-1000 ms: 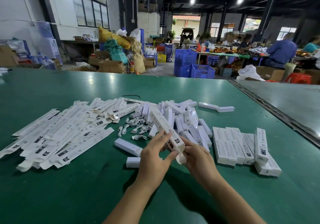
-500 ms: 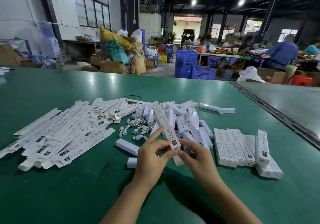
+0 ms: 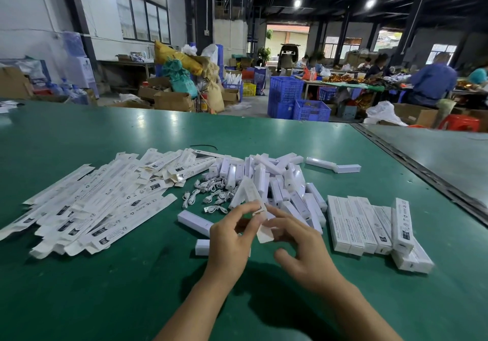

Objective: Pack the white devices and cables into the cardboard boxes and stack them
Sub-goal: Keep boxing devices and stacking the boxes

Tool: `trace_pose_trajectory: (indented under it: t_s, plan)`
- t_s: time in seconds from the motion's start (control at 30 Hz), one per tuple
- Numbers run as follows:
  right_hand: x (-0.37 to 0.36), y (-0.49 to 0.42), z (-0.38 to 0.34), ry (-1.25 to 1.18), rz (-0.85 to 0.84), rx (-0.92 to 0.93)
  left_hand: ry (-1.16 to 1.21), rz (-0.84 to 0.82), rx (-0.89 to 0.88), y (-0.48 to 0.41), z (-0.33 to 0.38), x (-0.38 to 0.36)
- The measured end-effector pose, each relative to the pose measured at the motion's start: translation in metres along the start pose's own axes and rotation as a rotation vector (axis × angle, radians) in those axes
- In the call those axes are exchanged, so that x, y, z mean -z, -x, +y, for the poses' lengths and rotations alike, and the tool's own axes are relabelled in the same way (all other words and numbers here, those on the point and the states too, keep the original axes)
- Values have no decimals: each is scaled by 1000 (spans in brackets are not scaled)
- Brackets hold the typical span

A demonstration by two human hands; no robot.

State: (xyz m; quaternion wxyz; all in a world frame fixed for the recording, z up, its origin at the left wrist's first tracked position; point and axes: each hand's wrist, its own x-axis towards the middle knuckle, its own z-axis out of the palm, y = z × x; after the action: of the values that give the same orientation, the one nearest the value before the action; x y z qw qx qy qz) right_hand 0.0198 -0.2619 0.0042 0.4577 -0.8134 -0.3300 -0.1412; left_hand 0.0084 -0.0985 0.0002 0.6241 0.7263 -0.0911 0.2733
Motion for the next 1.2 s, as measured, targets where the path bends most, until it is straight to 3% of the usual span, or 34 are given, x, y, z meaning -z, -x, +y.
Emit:
trace_pose_trajectory:
  t_s: [0.17,0.43,0.63,0.83,1.2]
  plan:
    - [1,-4,4,113,39,107,22,-72,27,0,-7,1]
    - [5,-5,4,133,72,161,84,-56,62,0,-9,-1]
    - [2,-4,6,168,184,95,89,-94,69,3,-7,-2]
    - [1,-6,7,196,267,194,52,-119,58,3,-8,-1]
    - [3,-6,6,240,262,221,2,-82,7,3,-8,-3]
